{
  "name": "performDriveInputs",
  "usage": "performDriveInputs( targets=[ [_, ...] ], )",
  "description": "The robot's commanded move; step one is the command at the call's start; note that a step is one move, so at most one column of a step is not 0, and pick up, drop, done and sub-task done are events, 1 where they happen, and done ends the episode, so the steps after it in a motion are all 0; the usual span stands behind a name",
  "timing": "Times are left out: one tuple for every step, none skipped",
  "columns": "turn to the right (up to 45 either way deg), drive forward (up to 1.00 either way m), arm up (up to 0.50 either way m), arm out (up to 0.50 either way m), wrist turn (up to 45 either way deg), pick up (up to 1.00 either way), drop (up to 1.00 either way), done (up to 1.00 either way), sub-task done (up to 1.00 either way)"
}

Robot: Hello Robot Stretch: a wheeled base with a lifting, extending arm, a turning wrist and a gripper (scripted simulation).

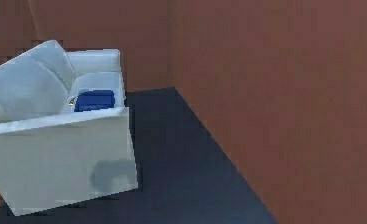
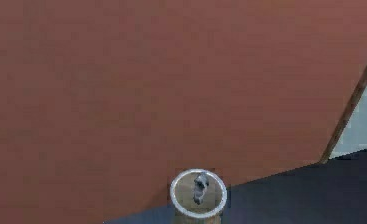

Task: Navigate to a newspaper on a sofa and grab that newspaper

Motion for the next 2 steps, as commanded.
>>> performDriveInputs(
  targets=[
    [9.0,0.0,0.0,0.0,0.0,0.0,0.0,0.0,0.0],
    [0.0,0.8,0.0,0.0,0.0,0.0,0.0,0.0,0.0]
  ],
)
